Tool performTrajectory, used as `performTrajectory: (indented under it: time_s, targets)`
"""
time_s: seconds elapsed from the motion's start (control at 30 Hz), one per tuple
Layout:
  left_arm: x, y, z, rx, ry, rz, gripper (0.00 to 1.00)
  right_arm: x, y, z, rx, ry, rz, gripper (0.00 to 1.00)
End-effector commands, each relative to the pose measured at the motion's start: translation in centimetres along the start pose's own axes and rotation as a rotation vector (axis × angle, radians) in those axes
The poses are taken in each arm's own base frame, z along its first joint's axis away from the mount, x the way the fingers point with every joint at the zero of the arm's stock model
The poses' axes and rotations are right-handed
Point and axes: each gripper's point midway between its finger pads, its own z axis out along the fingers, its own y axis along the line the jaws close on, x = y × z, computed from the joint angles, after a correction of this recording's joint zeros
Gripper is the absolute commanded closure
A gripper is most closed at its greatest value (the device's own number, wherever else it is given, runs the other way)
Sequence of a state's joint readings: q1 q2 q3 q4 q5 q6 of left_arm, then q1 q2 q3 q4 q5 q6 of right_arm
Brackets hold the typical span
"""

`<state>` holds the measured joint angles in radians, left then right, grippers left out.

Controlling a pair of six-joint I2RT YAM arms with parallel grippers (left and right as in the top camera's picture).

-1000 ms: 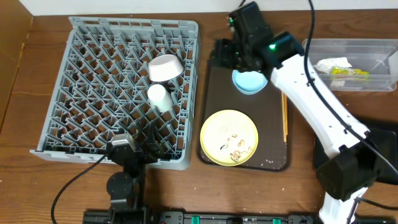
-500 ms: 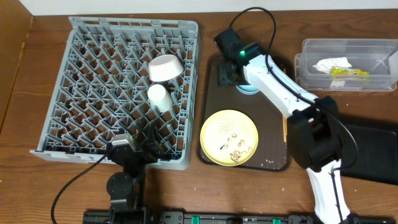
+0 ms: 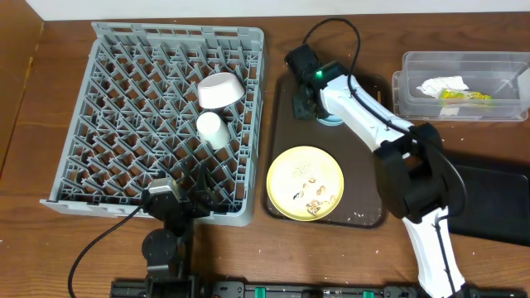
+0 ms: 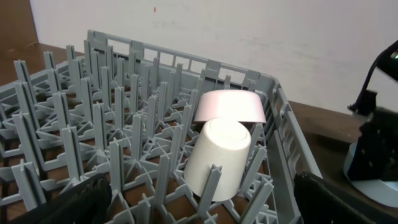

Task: Sort waste into correct bins and load items into the dishwasher
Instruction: 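Move the right gripper to the light-blue bowl and grasp its rim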

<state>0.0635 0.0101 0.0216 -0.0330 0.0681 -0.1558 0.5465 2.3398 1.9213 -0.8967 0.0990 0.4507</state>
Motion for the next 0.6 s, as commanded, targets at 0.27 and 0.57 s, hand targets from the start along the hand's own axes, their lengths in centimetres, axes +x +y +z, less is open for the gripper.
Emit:
performTrajectory:
  time_s: [0.27,0.57]
  targets:
    - [1.6,0.1,0.1,0.004,0.047,0.013,0.05,-1.5,1.0,-4.0,-0.085,-0.050,0.004,0.99]
    - [1.5,0.1,0.1,0.004,0.046,0.013,0.05,-4.2,3.1,-19.9,-0.336,-0.301,-0.043,0.99]
